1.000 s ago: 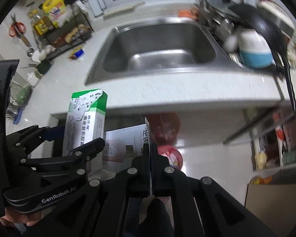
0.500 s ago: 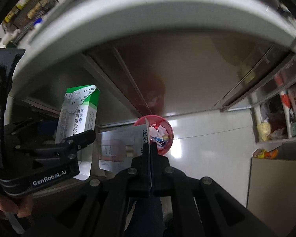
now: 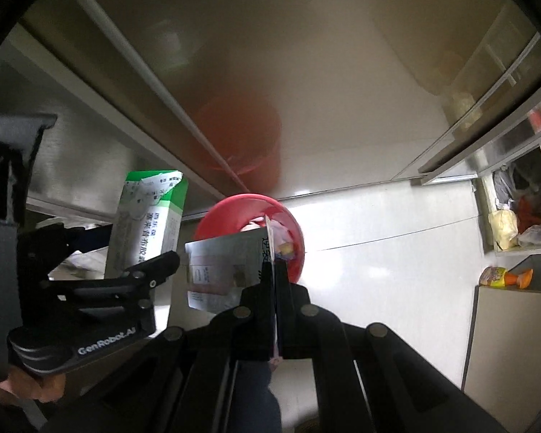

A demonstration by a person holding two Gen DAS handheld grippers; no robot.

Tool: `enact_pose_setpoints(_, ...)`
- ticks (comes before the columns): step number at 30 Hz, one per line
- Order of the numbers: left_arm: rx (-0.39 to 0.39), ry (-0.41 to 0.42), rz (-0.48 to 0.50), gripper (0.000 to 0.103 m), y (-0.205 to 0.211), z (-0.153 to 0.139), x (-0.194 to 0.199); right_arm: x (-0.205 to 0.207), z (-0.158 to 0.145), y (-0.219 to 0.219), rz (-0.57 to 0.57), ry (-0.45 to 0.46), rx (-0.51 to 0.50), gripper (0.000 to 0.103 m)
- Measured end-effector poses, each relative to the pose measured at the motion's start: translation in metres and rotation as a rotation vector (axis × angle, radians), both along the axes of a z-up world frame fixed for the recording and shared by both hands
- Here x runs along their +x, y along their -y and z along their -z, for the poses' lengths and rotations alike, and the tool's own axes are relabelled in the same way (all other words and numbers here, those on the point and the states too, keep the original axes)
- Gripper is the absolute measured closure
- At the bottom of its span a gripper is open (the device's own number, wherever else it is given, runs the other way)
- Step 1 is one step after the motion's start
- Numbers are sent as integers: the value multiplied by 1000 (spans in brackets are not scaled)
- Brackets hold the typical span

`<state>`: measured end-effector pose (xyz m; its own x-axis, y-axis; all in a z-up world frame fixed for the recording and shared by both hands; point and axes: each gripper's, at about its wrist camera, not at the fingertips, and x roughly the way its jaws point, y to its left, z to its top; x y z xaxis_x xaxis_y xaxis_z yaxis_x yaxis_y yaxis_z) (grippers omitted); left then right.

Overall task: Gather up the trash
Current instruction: 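Carry the medicine box and packet down over the red bin, then open the left tool to drop the box while the right tool drops the packet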

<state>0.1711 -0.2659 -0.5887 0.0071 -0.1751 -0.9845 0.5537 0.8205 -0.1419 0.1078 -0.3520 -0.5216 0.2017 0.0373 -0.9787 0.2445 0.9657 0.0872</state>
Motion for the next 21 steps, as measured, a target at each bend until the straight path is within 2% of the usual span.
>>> enact_pose_setpoints(5, -28, -21, -9, 35, -4, 6, -1, -1, -5, -2, 4, -6, -11, 102)
enact_pose_setpoints(7, -40, -23, -14, 26, -2, 6, -2, -1, -4, -3, 1, -8, -12, 102)
enact_pose_setpoints(9, -46, -27, -11, 24, -4, 7, -2, -1, -1, -4, -4, -10, -22, 102)
enact_pose_setpoints(15, -16, -9, -19, 18, -11, 12, -1, 1, 6, -11, -13, -20, -24, 102)
enact_pose_setpoints(21, 13, -2, -59, 5, -27, 21, 7, 8, 18, -19, -45, -28, -16, 102)
